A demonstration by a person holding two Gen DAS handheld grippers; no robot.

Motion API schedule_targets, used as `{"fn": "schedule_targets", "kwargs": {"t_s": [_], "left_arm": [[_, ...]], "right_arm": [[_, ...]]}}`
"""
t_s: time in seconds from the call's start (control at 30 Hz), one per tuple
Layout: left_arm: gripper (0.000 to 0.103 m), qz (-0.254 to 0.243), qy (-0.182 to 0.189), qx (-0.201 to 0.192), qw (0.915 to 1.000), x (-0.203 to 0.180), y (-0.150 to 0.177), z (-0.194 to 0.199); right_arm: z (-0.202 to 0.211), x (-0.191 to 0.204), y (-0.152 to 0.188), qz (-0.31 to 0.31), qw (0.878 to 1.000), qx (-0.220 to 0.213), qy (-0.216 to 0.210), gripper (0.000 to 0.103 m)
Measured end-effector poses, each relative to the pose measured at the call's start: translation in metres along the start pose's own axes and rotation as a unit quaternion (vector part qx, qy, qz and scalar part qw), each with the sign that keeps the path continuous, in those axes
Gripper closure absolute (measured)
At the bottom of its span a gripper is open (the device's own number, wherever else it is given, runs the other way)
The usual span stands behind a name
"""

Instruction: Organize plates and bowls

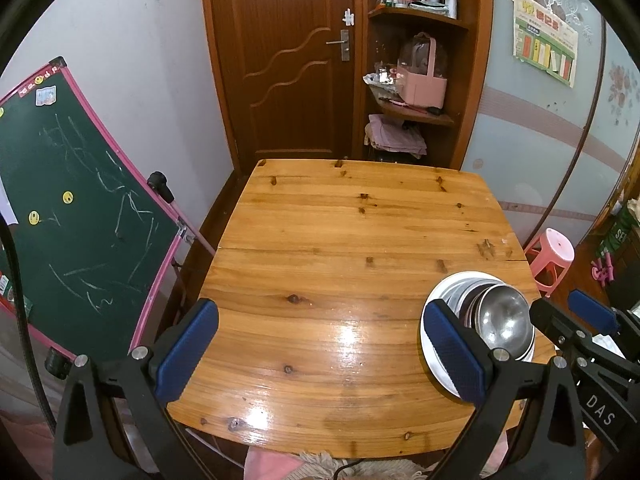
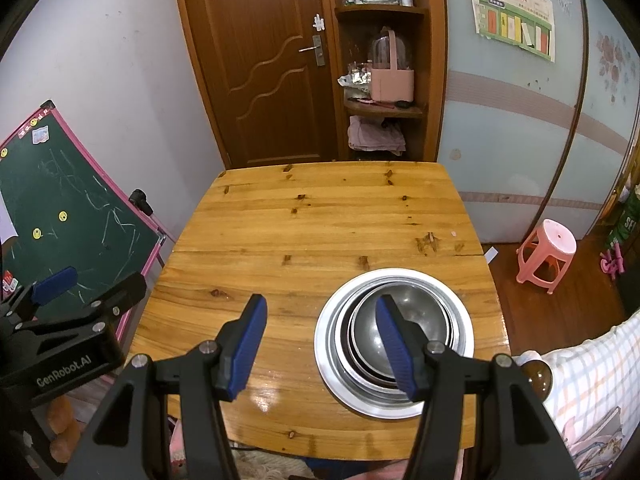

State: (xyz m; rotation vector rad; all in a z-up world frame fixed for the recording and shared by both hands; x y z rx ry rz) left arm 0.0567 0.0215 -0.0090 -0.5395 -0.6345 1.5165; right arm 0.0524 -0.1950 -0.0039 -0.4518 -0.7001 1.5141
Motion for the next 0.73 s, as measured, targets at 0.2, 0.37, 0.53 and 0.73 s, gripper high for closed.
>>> {"fn": "schedule_targets", "kwargs": {"t_s": [0.2,0.37,0.53,0.73], "left_arm": [[0.001,-0.003,0.002,0.003,1.0,-0.001,0.001,-0.002],[0.001,-0.002,0.002,0.005,1.0,-0.003,0.001,-0.004],[0.001,-0.003,0.003,0.007,1.0,-0.003,0.002,-0.006],[0.001,-0.004,0.005,0.01,0.9999,-0.003,0.003,-0.007]], "right_arm": [[-0.004,-0.002,0.0,0.001,1.0,0.006,-0.002,0.046],[-0.006,-0.003,0.0,0.001,1.0,0.01,-0.004,0.046],[-0.008,-0.003,-0.001,0.0,1.0,0.012,-0.005,0.046],[-0.011,-0.003,0.001,0.0,1.0,0.017,-0.007,0.046]]}}
Point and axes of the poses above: each gripper's, at about its wrist camera, not at the fingertips, and z roughly against the way its jaws point, x to its left, y to its underside, the point moved 3 cm from there along -z, roughly the way its jaws point, and after that the axes turned 3 degrees about -z, right-handed, at the moved point
